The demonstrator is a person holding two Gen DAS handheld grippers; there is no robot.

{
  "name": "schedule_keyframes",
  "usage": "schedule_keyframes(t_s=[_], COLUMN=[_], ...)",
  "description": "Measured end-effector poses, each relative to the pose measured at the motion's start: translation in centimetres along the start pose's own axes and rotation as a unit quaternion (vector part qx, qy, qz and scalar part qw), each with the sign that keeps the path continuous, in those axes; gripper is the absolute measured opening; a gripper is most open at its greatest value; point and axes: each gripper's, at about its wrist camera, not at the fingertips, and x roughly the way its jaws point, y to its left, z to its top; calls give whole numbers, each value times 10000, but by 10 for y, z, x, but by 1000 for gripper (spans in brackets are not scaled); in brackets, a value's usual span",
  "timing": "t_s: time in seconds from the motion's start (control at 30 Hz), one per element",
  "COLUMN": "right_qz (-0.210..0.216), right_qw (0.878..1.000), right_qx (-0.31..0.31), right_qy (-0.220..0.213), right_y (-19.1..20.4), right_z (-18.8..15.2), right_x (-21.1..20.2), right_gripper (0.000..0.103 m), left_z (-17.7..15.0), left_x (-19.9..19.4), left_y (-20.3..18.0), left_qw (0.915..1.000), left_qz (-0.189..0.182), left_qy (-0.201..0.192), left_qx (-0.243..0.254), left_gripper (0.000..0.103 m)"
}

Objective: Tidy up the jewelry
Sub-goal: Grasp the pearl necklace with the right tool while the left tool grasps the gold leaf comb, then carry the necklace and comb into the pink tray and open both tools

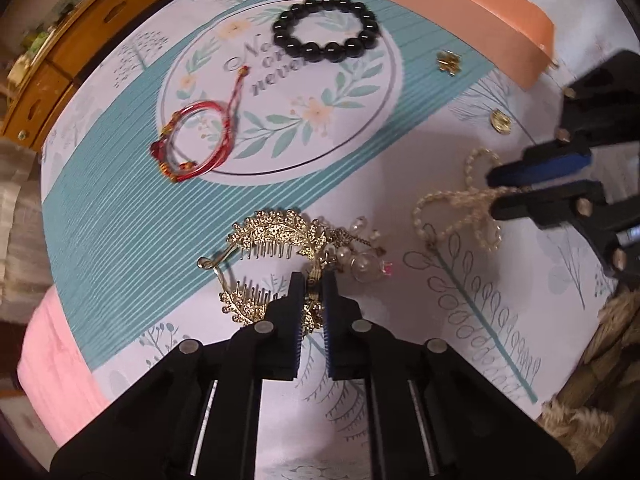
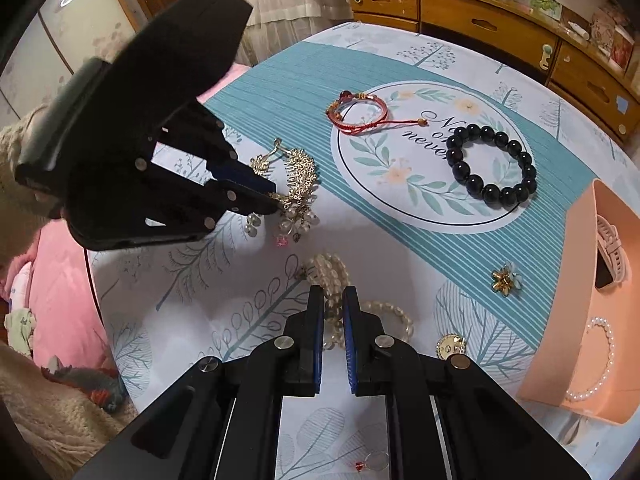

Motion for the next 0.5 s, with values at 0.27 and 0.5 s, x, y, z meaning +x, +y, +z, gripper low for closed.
schedule_keyframes(t_s=[0.27,0.5], right_qz=[-30,-127], right_qw=[9992,9952], right_qx=[133,430], right_qy=[-370,-875], right_y=[4,2], right_z=[0,-3], right_x=[-33,-80], right_gripper=[9,5], left_z=[-6,0], left_x=[-29,-85], left_y=[10,-4], left_qw=[9976,9941], left_qz=[147,424], left_qy=[-194,-623], left_qx=[-648,-784], left_gripper=[6,6])
